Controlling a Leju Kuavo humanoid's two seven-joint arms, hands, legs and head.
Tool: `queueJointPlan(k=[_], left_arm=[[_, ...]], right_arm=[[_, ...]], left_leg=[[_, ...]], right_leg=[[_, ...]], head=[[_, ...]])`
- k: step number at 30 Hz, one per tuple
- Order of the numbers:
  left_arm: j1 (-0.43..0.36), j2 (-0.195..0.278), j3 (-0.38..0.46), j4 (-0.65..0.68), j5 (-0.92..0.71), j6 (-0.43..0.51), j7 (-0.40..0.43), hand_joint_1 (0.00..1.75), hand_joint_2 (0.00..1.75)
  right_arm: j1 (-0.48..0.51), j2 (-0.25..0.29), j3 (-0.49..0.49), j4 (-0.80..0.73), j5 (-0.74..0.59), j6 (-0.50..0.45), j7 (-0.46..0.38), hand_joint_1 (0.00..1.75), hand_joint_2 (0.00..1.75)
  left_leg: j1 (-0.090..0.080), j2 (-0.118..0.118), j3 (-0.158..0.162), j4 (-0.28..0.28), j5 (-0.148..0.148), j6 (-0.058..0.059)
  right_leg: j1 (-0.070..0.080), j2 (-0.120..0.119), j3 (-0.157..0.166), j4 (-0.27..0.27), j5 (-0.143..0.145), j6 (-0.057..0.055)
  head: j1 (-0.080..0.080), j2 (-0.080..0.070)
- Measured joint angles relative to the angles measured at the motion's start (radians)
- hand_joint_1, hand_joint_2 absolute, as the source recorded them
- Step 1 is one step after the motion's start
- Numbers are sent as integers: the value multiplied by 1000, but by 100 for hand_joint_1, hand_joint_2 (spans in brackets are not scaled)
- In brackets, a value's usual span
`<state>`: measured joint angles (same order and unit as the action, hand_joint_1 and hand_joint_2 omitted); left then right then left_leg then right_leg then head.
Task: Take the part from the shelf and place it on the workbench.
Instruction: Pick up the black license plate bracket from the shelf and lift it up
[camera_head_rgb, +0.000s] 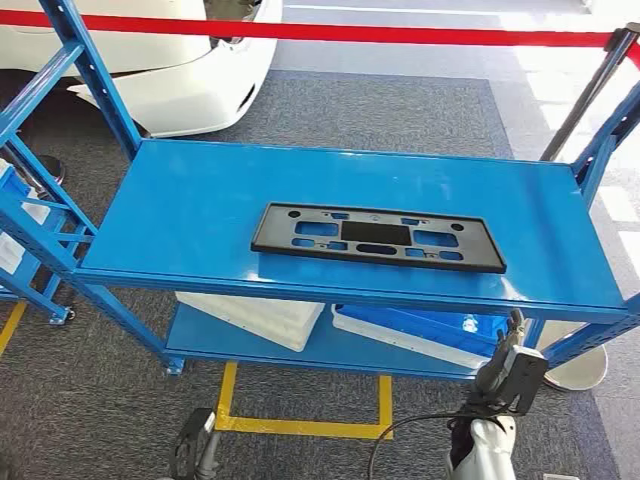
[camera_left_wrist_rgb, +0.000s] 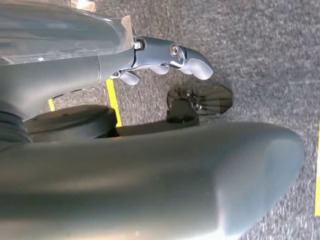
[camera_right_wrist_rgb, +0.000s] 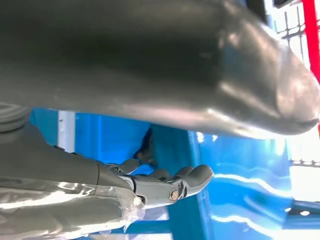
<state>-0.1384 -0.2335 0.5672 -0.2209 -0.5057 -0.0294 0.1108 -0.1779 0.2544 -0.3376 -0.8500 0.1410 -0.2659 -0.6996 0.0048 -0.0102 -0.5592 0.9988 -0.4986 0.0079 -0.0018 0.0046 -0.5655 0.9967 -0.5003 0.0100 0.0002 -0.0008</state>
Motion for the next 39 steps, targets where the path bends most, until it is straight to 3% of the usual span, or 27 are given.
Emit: queueJointPlan(k=[12,16,23,26,30,32,39], left_arm=[[-4,-4,0,0,-14,8,4,0,0],[-4,-5,0,0,-18,5,4,0,0],[-4,-5,0,0,-22,-2,4,0,0],[-4,-5,0,0,-24,-2,-3,0,0],[-4,-4,0,0,-28,-6,-12,0,0],[-4,-3,0,0,-33,-7,-10,0,0],[-7,-2,0,0,-39,-7,0,0,0]], right_arm=[[75,19,178,-327,67,-57,7,0,0],[89,16,232,-423,87,-74,33,0,175],[91,11,277,-485,144,-109,79,0,175],[65,-7,293,-450,274,-164,198,0,175],[-55,-85,308,-228,550,-276,436,0,175],[-130,-130,312,-79,662,-318,515,0,175],[-277,-221,335,226,780,-369,609,0,175]], left_leg=[[0,0,0,0,0,0],[0,0,0,0,0,0],[0,0,0,0,0,0],[0,0,0,0,0,0],[0,0,0,0,1,0],[0,0,0,1,1,1],[0,0,0,2,1,1]], right_leg=[[0,0,0,0,0,0],[0,0,0,0,0,0],[0,0,0,0,0,0],[0,0,0,0,0,0],[0,0,1,0,1,1],[0,0,1,0,2,2],[0,0,1,0,2,2]], head=[[0,0],[0,0],[0,0],[0,0],[0,0],[0,0],[0,0]])
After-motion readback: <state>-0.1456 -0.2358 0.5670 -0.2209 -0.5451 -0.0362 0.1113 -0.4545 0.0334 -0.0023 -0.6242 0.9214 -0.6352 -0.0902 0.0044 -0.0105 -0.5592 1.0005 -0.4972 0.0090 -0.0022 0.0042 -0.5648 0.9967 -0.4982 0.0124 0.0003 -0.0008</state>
